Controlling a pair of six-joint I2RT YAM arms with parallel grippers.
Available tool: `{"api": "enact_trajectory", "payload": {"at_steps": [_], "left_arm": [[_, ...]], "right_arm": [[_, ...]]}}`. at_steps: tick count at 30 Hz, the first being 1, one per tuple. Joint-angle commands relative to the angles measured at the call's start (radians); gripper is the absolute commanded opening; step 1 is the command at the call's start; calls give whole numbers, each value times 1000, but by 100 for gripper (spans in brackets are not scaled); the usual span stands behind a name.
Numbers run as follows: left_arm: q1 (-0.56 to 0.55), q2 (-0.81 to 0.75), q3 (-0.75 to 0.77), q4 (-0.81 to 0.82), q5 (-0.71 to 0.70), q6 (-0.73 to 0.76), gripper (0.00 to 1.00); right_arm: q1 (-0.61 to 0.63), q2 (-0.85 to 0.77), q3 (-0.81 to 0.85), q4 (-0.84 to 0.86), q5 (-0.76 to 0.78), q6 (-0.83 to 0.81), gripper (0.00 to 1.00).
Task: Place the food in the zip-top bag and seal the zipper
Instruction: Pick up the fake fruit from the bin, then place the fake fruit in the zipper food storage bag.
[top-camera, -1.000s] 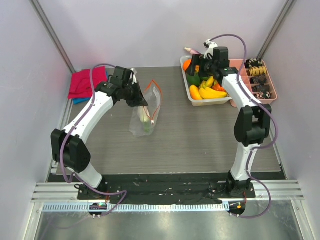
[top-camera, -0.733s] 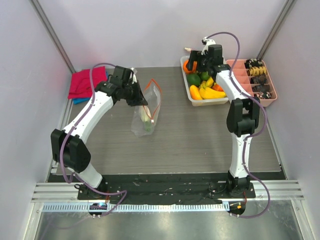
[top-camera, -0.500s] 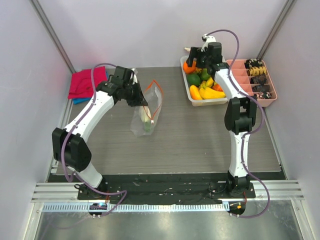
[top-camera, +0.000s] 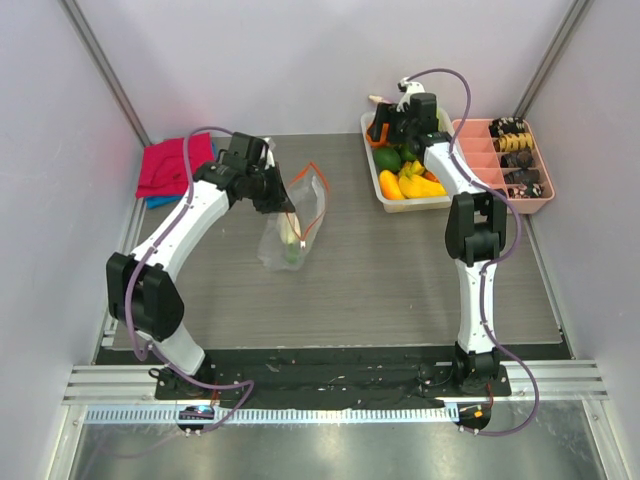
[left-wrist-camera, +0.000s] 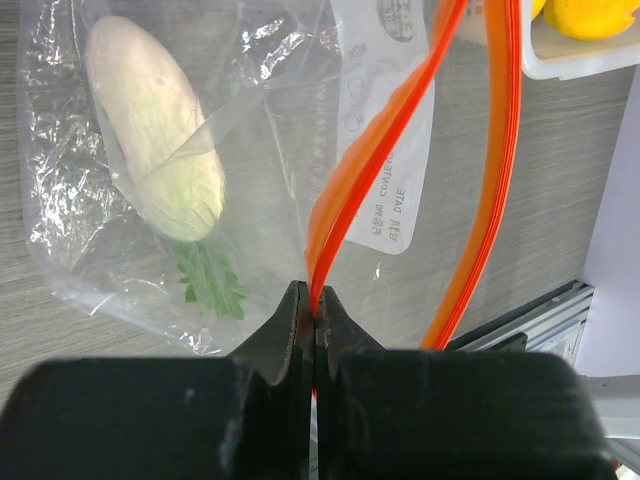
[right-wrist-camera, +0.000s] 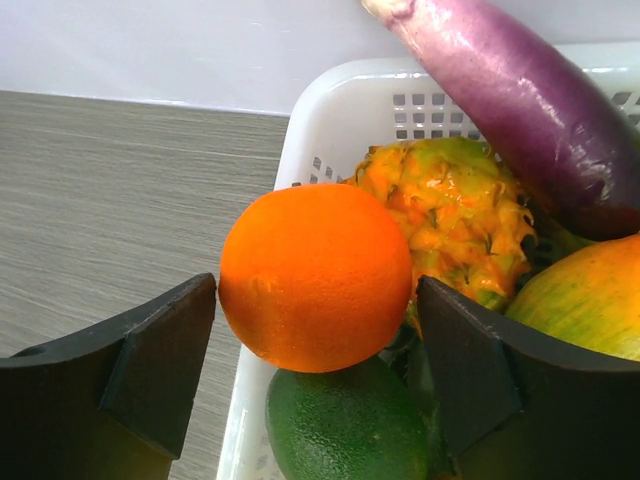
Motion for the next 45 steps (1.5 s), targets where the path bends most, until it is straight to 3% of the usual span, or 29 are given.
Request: {"api": "enact_trajectory", "payload": {"at_steps": [1,4,5,14,17,23,27,32,37,42,44,45], "left_arm": [[10,15,26,22,7,27,0],[17,22,30,15,10,27,0],[20,24,32,15,11,27,0],[20,27,30,22,19,19,0],[20,35,35,24,22,15,0],[20,47,58,25,14,18,0],[20,56,67,28,37,10,0],[20,56,62,42,73,-7,0],[21,59,75,45,106,-18,0],[24,56,82,57,161,-28,0],[26,55,76,71,197,-39,0],[26,52,72,73,206,-42,0]], "right_arm": [[4,-14,-3,80,-9,8,80],[1,-28,0,80,-23,-3,59],[1,-32,0,78,-26,-6,48],[-46,-204,-43,63,-55,-3,22],[-62,-255,-73,49,-57,-7,18],[-74,-359,-132,-18,-159,26,13],[-66,-526,-285,0,-400,146,13],[15,-673,-454,49,-506,243,13],[197,-756,-583,-18,-474,114,14],[303,-738,-641,-47,-385,40,15],[337,-700,-614,-66,-367,17,20],[346,-683,-598,-83,-355,6,35]]}}
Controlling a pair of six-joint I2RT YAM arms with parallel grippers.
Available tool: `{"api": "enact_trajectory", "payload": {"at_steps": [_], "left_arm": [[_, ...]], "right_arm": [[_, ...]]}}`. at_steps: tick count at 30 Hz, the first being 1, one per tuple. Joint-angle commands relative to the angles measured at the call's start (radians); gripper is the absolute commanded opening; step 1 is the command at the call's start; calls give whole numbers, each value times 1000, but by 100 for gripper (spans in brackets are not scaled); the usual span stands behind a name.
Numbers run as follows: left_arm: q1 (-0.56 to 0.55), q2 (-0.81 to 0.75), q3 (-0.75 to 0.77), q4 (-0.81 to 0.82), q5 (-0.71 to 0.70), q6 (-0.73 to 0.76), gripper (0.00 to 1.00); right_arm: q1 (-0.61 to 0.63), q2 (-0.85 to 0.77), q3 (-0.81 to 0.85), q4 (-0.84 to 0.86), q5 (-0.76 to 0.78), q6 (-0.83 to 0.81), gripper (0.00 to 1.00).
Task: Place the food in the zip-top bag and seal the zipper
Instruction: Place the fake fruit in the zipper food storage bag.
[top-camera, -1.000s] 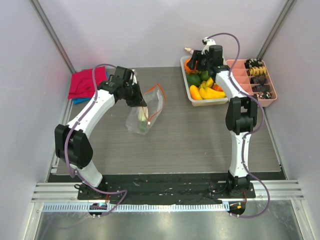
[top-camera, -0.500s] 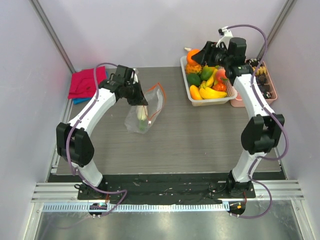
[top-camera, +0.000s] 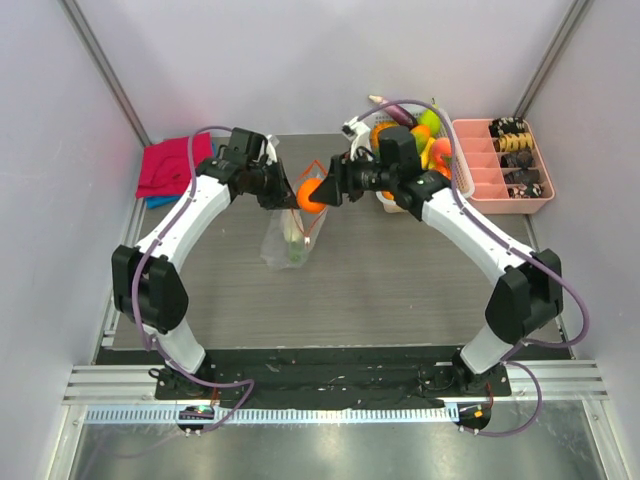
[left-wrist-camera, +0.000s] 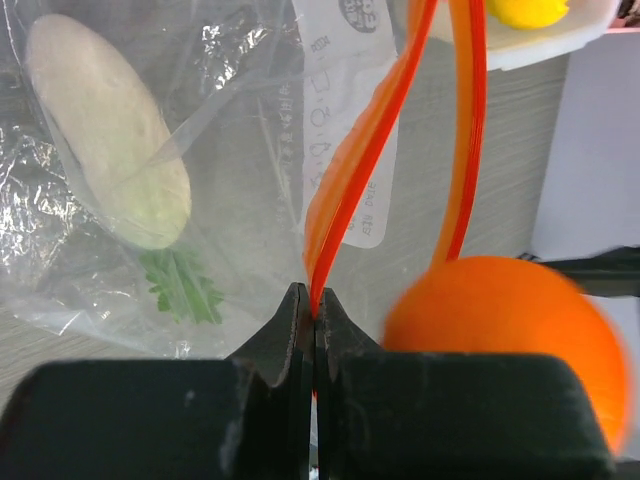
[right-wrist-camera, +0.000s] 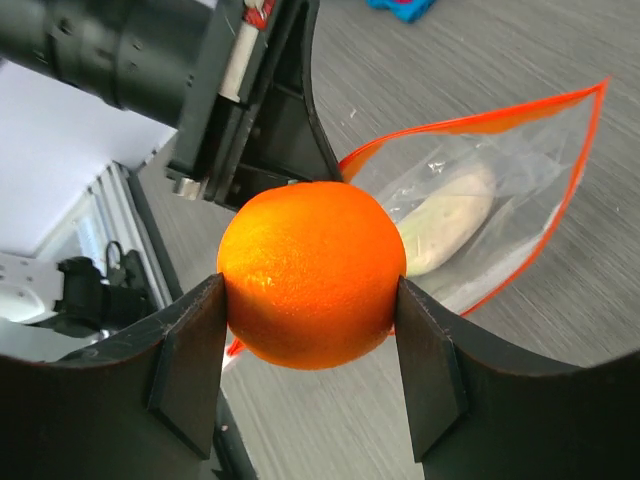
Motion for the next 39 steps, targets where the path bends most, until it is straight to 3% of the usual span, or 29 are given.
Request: {"api": "enact_trajectory", "payload": {"at_steps": [1,3,6,9,16,19,22,27,34,39], "left_arm": [[5,-6,29,68,100,-29,0],[6,-17,16,77,113,-28,0],[6,-38,-2,97,114,-28,0],[11,-57,-25,125,117,-31,0],[11,-40,-24,142,154,-43,0],[12,-38,-24,148,154,-43,0],[12,-37,-28,149,156,-49,0],[11,-26,-41,157,166,-55,0],[12,-28,-45,152,166,-43,0],[12,-23,-48,148,166,-37,0]], "right_arm": [[36,48,59,-44,72,-80,46],[35,77,108,-70,69,-74,70],[23,65,158,-118,69,-66,90],[-35,39,177,-130,17,-19,98],[-282,51,217,-197,-140,-29,100],[-391,80,261,-375,-137,-236,100],[-459,109,280,-472,1,-405,100],[-474,193,344,-578,118,-563,98],[-467,434,634,-807,189,-770,100],[-438,494,668,-837,245,-888,100]]}}
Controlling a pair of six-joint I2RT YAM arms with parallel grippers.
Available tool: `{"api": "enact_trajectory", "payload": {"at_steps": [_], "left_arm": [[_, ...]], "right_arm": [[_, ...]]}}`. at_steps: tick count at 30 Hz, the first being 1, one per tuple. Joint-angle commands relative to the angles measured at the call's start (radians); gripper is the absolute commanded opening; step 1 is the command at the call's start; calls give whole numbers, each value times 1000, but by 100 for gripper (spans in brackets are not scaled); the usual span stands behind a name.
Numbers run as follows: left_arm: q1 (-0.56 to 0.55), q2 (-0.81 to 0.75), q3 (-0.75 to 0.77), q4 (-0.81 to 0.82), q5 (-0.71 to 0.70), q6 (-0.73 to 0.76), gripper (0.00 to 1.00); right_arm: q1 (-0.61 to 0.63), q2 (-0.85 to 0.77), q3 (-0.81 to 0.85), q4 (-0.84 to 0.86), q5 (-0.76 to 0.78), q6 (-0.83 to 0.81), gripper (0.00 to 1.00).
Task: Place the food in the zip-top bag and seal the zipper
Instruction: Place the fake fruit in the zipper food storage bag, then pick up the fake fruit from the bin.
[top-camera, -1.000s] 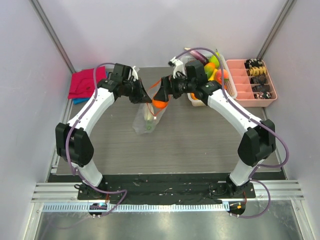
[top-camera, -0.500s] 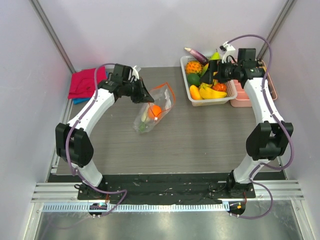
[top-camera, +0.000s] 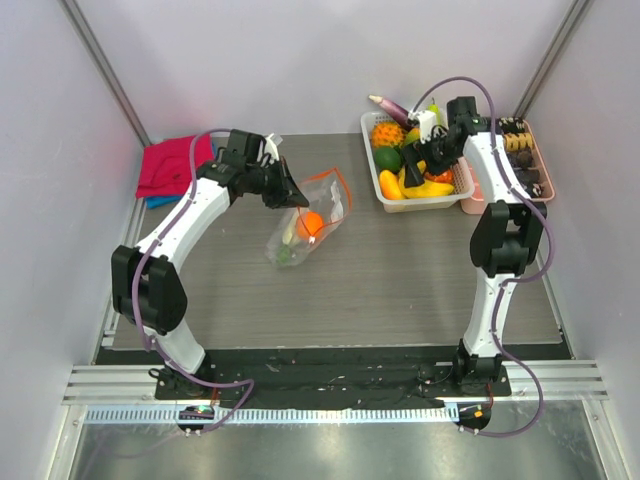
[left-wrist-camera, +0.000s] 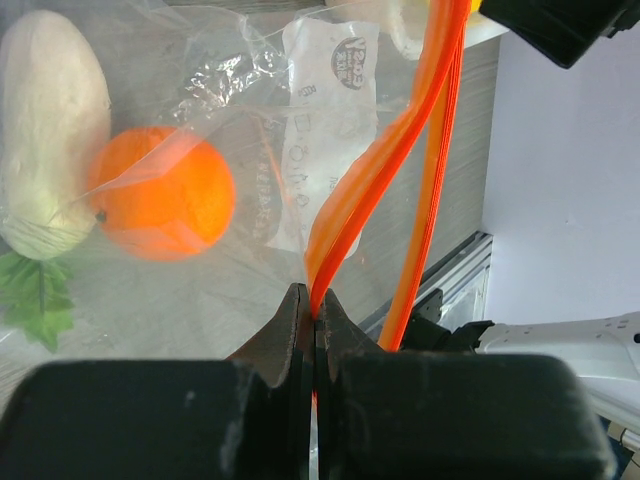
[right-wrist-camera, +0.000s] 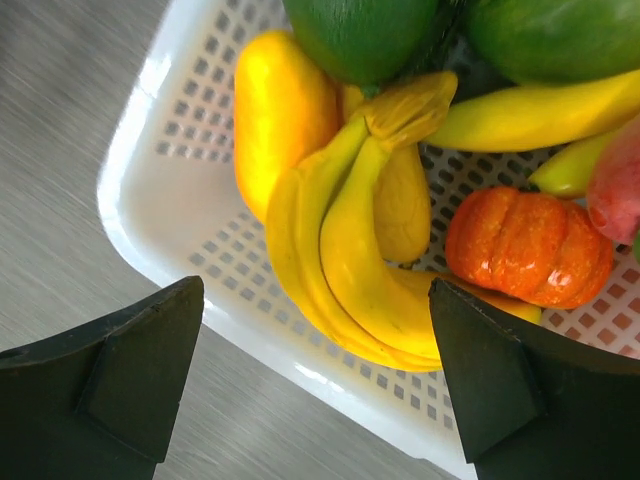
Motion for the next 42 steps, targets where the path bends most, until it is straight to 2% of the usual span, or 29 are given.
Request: {"api": "enact_trajectory", "payload": {"at_steps": [1,9,15,18,19,21,22,30,35,36,39,40,42], "left_arm": [[0,-10,-4,32,26,8,0],[2,-3,-7,29,34,8,0],[0,-2,-6,27,35,14,0],[0,0,-5,27,38,14,0],[2,0,-5,26,38,14,0],[2,0,-4,27,37,14,0],[2,-2,-4,27,40,14,0],[2,-10,-7,23,44,15,0],[2,-11,-10,21,52,15,0],[0,-10,-9,18,54,15,0],[2,-14,-5,19,61,15,0],[0,-16,-7,23,69,11,0],[2,-19,-15,35,83,5,0]], "right_arm": [[32,-1,57,-83,76,-170,100],[84,62,55,-39,160,-232,100],[93,98,60,-43,177,-252,93],[90,100,60,-43,179,-250,82],[90,100,61,-45,179,-250,72],[87,91,66,-40,179,-246,63],[86,86,70,-40,177,-244,55],[51,11,130,-37,98,-171,20],[29,-30,162,-42,16,-65,6],[25,-35,176,-42,-4,-24,1],[-12,-70,208,-36,-105,59,1],[-47,-82,213,-24,-192,134,1],[-78,-136,183,68,-296,245,1]]}}
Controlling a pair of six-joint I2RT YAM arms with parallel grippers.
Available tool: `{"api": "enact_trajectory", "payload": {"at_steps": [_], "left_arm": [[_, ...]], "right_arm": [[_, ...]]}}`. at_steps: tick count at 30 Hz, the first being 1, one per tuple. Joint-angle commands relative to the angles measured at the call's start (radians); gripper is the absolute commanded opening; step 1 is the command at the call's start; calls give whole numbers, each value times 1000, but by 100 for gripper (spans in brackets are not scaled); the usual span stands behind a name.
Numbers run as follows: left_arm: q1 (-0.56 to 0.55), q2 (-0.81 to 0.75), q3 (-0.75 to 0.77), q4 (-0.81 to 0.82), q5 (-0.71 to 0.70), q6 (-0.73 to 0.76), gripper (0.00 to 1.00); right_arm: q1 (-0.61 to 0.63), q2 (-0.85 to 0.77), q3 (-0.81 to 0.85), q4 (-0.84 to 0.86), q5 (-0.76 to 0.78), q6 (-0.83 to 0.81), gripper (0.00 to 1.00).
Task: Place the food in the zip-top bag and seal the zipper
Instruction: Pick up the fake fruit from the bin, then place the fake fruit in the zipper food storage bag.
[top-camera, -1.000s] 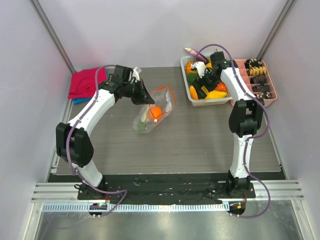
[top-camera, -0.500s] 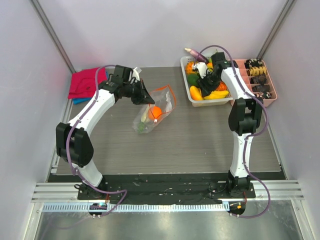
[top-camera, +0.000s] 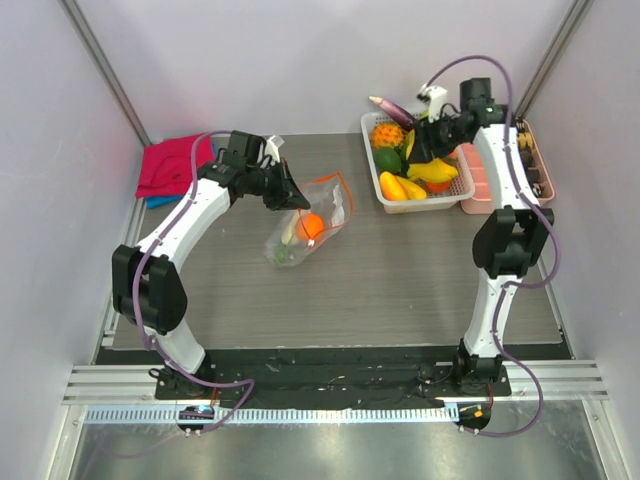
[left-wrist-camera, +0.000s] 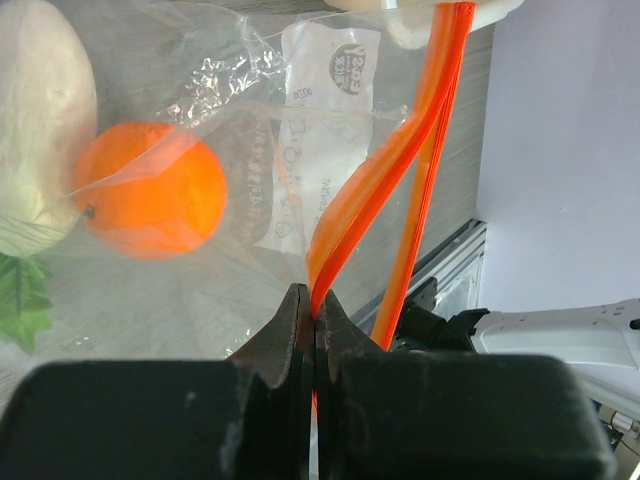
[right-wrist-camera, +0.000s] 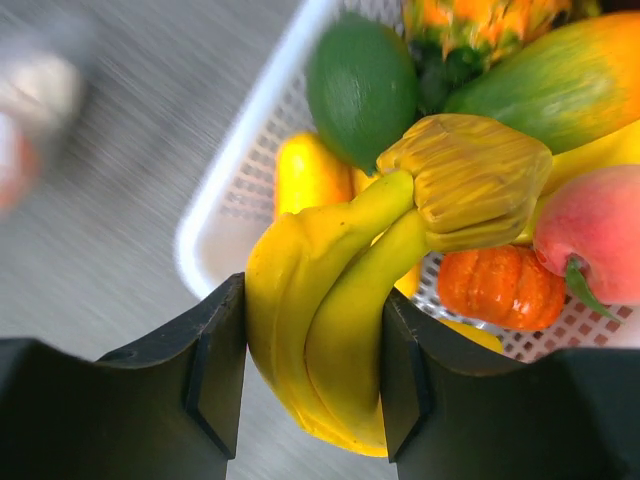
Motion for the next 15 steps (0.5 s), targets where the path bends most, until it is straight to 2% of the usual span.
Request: {"api": "enact_trajectory", "payload": {"at_steps": [1,2,4,5,6,7,8,12,15], "left_arm": [[0,-21,-7,47,64,-6,0],[2,-21,-10,51,67,-13,0],[2,-17,-14,60,79,-23,0],[2,-15,-13,62,93,-31,0],[2,-13,-11,62,96,-34,0],[0,-16,-11,65,99,-36,0],[2,-18,-11,68,101,-34,0],[2,-23,-20,87,149,-40,0],[0,-10,-24,96,203,-52,0]], "right_arm": [[-80,-174,9,170,-305,361,1],[-98,-235,-28,318,-405,426,1],[-100,-308,-193,533,-468,601,1],[-100,-357,-268,842,-511,822,1],[-100,-433,-439,1031,-519,978,1],[-98,-469,-520,1237,-516,1113,1],[-92,-492,-581,1540,-508,1322,1],[-7,-541,-663,1709,-479,1458,1],[116,-609,-764,1873,-464,1434,1]]}}
